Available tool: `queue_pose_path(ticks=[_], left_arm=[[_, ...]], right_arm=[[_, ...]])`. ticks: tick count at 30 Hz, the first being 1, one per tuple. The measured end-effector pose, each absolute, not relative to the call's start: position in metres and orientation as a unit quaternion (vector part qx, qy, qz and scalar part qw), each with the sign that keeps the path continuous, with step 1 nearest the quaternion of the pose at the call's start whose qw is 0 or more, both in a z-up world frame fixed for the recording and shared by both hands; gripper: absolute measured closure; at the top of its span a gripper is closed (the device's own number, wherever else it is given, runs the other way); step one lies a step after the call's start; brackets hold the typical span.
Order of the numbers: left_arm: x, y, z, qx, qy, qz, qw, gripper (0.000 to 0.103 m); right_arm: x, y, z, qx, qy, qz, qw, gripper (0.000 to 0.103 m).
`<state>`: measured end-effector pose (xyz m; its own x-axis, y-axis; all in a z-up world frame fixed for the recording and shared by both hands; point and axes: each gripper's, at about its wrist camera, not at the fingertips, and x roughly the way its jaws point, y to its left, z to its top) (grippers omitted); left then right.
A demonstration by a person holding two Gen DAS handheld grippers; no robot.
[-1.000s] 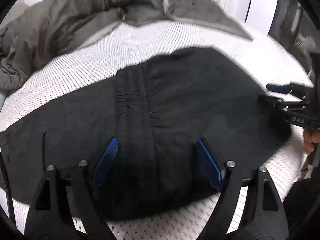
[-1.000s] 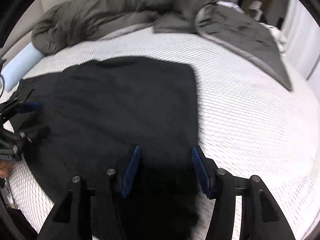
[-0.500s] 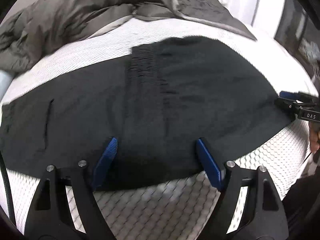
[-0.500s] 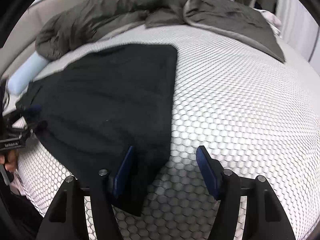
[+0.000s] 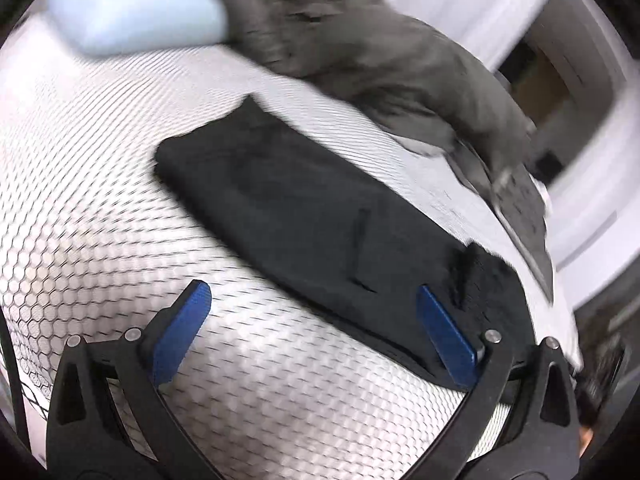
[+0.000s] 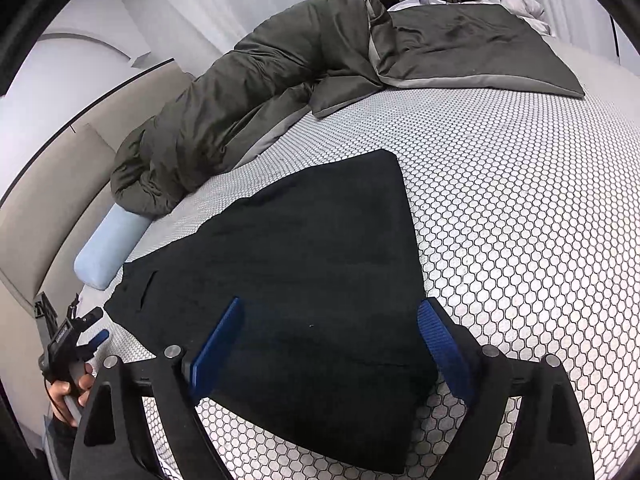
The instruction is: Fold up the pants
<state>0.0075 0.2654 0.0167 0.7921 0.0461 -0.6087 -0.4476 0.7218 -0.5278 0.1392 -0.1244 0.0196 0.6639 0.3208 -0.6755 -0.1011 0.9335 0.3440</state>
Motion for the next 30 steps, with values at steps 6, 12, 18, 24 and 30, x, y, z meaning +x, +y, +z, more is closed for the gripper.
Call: queue_pose_path(ticks=[6, 12, 18, 24, 30], left_arm=[[0.052, 0.313, -0.001, -0.42, 0.286, 0.148, 0.848, 0.007], [0.089, 0.324, -0.007, -0.405, 0.3, 0.203, 0.84, 0.098], [0.081, 0.252, 0.079, -0.301, 0.234, 0.149, 0.912, 0.102], [0.113, 0.095, 0.165, -0.176, 0.224, -0.014, 0.959, 0.102], [0.153, -0.064, 0.147, -0.083, 0.337, -0.207, 0.915, 0.046]], right_arm=[[0.149, -0.123, 0.022, 0.135, 0.39, 0.123, 0.903, 0.013], [0.144, -0.13, 0.016, 0.137, 0.393, 0.121, 0.901, 0.013], [0.145, -0.15, 0.021, 0.158, 0.381, 0.109, 0.905, 0.013], [0.142, -0.171, 0.023, 0.177, 0.371, 0.091, 0.907, 0.013], [0.136, -0.203, 0.026, 0.192, 0.357, 0.062, 0.912, 0.013]])
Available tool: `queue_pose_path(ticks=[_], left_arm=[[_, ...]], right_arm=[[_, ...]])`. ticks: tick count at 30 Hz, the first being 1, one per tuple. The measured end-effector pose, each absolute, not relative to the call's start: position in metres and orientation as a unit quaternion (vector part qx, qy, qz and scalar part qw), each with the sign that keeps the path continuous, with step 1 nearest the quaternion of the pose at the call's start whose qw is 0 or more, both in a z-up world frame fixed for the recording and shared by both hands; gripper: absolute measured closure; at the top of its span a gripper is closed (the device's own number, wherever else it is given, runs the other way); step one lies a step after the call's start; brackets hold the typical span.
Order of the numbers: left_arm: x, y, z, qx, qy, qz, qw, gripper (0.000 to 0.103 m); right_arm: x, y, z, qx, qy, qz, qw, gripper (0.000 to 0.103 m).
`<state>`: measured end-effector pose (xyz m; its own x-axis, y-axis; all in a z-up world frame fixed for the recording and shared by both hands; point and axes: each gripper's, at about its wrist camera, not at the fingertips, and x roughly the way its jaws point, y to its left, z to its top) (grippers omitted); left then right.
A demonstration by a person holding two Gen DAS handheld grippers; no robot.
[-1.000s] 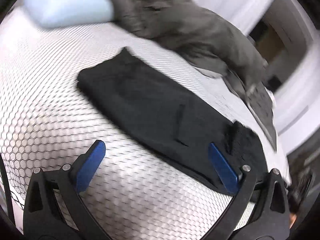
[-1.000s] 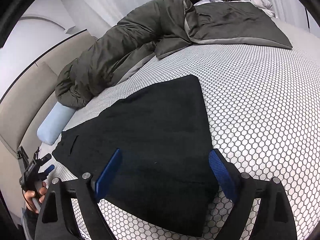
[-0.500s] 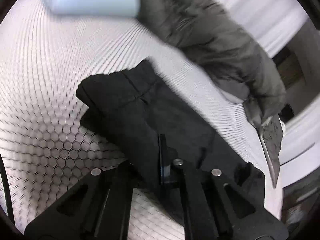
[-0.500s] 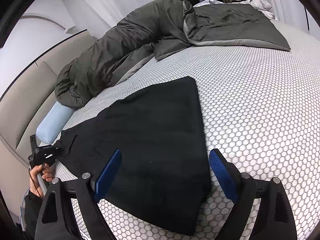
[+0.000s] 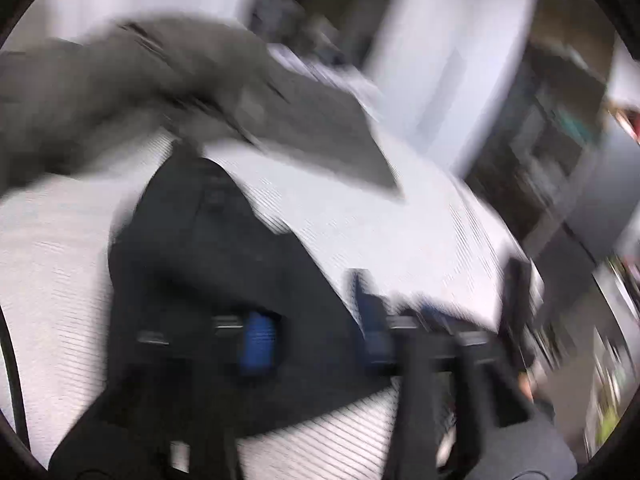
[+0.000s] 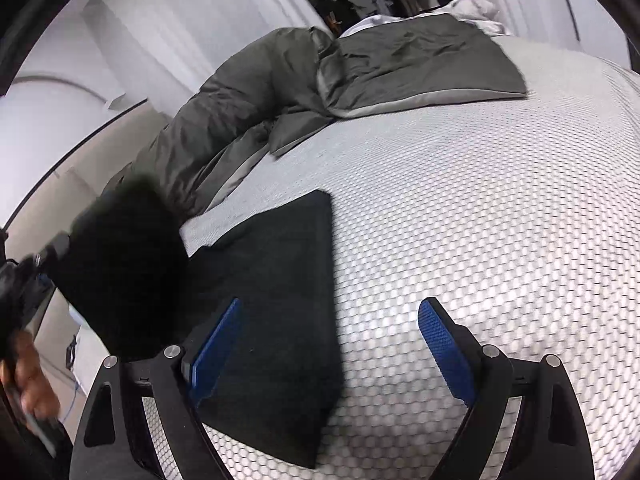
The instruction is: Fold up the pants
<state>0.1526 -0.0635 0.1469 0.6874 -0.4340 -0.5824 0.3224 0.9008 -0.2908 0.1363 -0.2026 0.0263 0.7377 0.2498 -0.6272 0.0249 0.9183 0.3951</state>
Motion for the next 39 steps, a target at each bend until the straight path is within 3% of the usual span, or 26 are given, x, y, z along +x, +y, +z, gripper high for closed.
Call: queue_pose_path(ticks=[1, 7, 10, 16, 22, 30, 36, 39], left_arm=[[0.153, -0.076, 0.133, -0.074, 0.356, -0.219, 0.905, 0.041], [0.127, -0.039, 0.092, -0.102, 0.362, -0.24, 0.895, 0.037], [0.113, 0.007, 0.084, -0.11, 0.323, -0.188, 0.921, 0.02], [0.126, 0.083, 0.039, -0.149, 0.343, -0.061, 0.925, 0.02], [0.137, 0.097, 0.008, -0.099, 0.382, -0.001, 0.919, 0.02], [0.152, 0.118, -0.017, -0.117, 0.414, -0.001, 0.903, 0.016], [0.154, 0.129, -0.024, -0.121, 0.418, -0.017, 0.9, 0.016], [0.151, 0.13, -0.025, -0.121, 0.417, -0.022, 0.901, 0.015]], right_arm=[[0.136, -0.207, 0.026, 0.195, 0.356, 0.055, 0.912, 0.013], [0.135, -0.235, 0.025, 0.226, 0.356, 0.033, 0.906, 0.013], [0.135, -0.23, 0.024, 0.213, 0.361, 0.035, 0.908, 0.013], [0.141, -0.19, 0.019, 0.162, 0.388, 0.089, 0.903, 0.013], [0.145, -0.129, 0.022, 0.096, 0.393, 0.15, 0.902, 0.013], [0.131, -0.011, 0.006, -0.051, 0.414, 0.238, 0.877, 0.013], [0.143, 0.033, -0.019, -0.152, 0.421, 0.172, 0.878, 0.013], [0.141, 0.009, -0.002, -0.097, 0.384, 0.112, 0.911, 0.013]])
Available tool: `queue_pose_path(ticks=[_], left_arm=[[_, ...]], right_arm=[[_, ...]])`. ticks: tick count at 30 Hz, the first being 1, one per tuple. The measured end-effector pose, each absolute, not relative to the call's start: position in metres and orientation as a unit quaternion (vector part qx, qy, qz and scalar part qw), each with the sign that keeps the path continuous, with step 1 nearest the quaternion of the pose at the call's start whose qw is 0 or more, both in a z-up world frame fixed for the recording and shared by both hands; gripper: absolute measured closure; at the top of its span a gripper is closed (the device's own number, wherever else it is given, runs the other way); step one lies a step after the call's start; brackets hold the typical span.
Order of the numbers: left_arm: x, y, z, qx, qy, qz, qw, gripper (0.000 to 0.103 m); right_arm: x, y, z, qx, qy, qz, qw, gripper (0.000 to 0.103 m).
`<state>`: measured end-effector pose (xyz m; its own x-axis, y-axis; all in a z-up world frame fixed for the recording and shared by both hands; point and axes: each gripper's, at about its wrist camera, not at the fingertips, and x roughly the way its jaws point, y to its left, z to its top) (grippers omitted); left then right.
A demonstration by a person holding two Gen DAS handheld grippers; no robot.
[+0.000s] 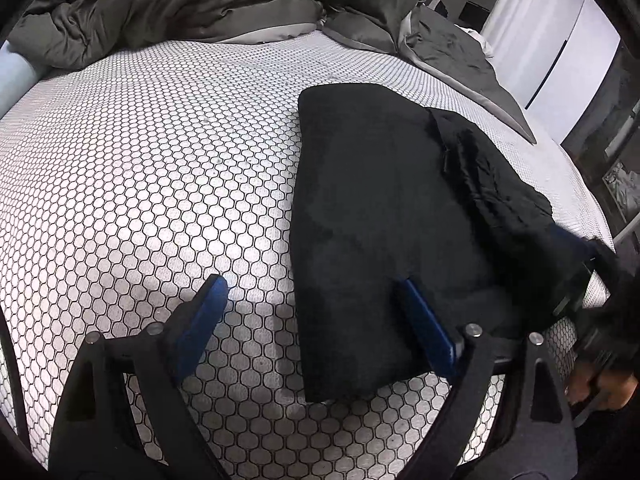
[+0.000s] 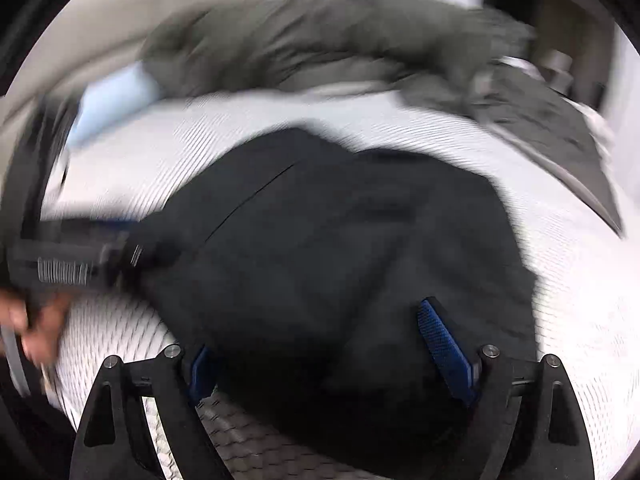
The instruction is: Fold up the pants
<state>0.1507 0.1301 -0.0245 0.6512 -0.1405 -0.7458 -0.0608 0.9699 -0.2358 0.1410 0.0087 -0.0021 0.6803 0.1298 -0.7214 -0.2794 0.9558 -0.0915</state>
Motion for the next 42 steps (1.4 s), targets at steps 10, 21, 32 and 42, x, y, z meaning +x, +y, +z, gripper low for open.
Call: queue_pose_path(ticks=[10, 21, 32, 42], left_arm=[[0.153, 0.124, -0.012, -0.119, 0.416, -0.008, 0.901, 0.015], [0.141, 0.133, -0.008, -0.127, 0.403, 0.002, 0.906, 0.015], [0.132, 0.148, -0.004, -0.16, 0.393, 0.017, 0.905, 0.016], [0.135, 0.133, -0.01, -0.115, 0.404, 0.023, 0.907, 0.015]], right_arm=[[0.117, -0.145, 0.024, 0.065, 0.386, 0.02, 0.92, 0.013], [0.136, -0.123, 0.001, 0.153, 0.455, 0.174, 0.86, 0.029], [0.114, -0.107, 0.035, 0.105, 0.374, 0.2, 0.9, 0.082], [0.137, -0.128, -0.005, 0.123, 0.456, 0.148, 0.869, 0.052]])
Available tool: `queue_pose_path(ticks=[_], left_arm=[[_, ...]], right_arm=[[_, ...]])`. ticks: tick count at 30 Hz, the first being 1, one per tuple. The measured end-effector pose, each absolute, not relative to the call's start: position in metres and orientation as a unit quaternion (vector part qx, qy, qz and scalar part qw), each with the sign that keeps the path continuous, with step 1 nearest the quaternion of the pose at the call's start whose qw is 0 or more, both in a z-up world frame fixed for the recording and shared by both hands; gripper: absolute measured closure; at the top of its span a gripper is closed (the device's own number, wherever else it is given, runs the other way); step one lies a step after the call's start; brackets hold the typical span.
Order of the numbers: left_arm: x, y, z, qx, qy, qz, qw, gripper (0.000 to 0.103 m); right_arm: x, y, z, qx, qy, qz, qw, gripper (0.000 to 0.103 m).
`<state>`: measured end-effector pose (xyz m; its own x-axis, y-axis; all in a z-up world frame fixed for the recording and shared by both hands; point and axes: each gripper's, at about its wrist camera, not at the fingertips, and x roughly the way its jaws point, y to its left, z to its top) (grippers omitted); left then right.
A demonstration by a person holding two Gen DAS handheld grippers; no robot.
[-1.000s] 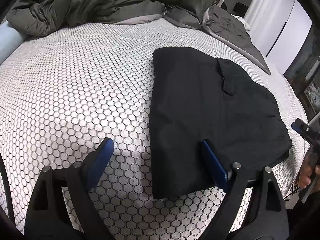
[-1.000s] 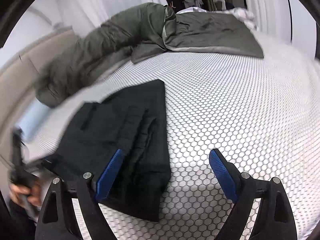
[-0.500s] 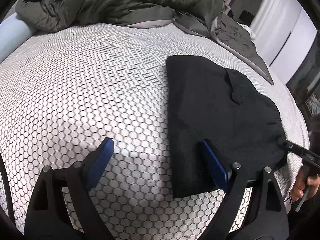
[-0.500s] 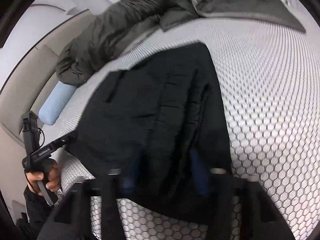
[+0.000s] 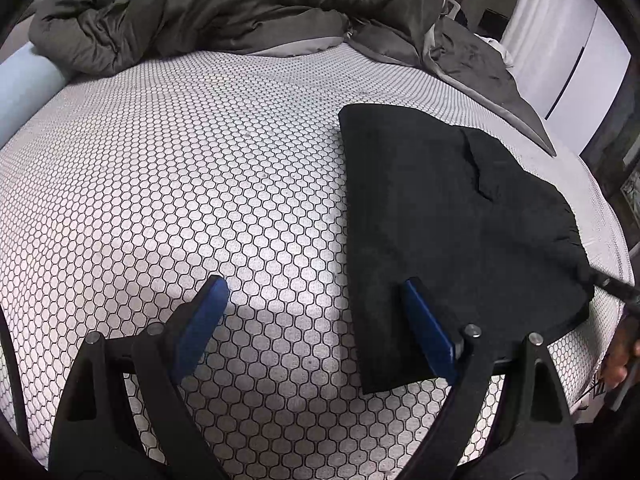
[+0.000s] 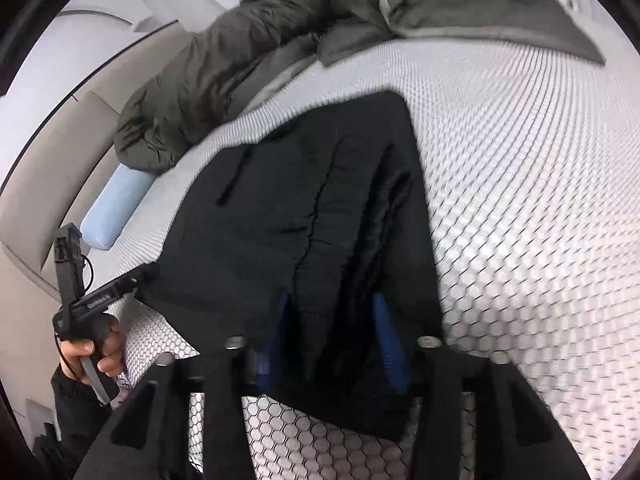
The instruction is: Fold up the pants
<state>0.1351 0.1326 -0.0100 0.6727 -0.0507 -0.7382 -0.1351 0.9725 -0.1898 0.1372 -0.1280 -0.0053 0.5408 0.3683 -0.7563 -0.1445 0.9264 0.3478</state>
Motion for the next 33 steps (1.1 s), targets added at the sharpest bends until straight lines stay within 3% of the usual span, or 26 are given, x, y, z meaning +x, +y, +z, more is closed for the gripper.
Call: queue_pose_path(ticks=[3, 6, 7, 8, 10, 11, 16, 20, 23, 29, 33], left_arm=[[0.135, 0.13, -0.014, -0.126, 0.409, -0.004, 0.904, 0.02], [0.136, 0.124, -0.017, -0.135, 0.413, -0.035, 0.9, 0.048], [0.136, 0.121, -0.016, -0.141, 0.416, -0.056, 0.897, 0.065], [0.134, 0.118, -0.014, -0.143, 0.416, -0.066, 0.896, 0.072], [0.131, 0.109, -0.011, -0.123, 0.416, -0.064, 0.899, 0.071], [0.13, 0.105, -0.011, -0.117, 0.417, -0.066, 0.899, 0.071], [0.13, 0.102, -0.01, -0.114, 0.422, -0.067, 0.897, 0.07], [0.129, 0.105, -0.009, -0.112, 0.418, -0.055, 0.9, 0.06], [0.13, 0.105, -0.009, -0.112, 0.418, -0.053, 0.9, 0.06], [0.13, 0.107, -0.012, -0.103, 0.414, -0.049, 0.903, 0.056], [0.131, 0.108, -0.014, -0.104, 0.414, -0.05, 0.903, 0.055]], right_arm=[[0.133, -0.139, 0.004, 0.128, 0.436, 0.136, 0.88, 0.045], [0.145, -0.151, -0.006, 0.148, 0.456, 0.118, 0.87, 0.044], [0.148, -0.152, -0.011, 0.154, 0.461, 0.118, 0.866, 0.045], [0.15, -0.152, -0.013, 0.153, 0.46, 0.118, 0.867, 0.048], [0.155, -0.151, -0.009, 0.145, 0.443, 0.119, 0.877, 0.068], [0.16, -0.15, -0.007, 0.142, 0.437, 0.113, 0.881, 0.069], [0.179, -0.159, -0.008, 0.153, 0.438, 0.093, 0.881, 0.068], [0.168, -0.165, 0.012, 0.167, 0.405, 0.095, 0.894, 0.067], [0.173, -0.159, 0.024, 0.179, 0.383, 0.114, 0.899, 0.062], [0.225, -0.136, 0.006, 0.179, 0.422, 0.117, 0.881, 0.063], [0.225, -0.119, 0.023, 0.132, 0.386, 0.09, 0.908, 0.093]])
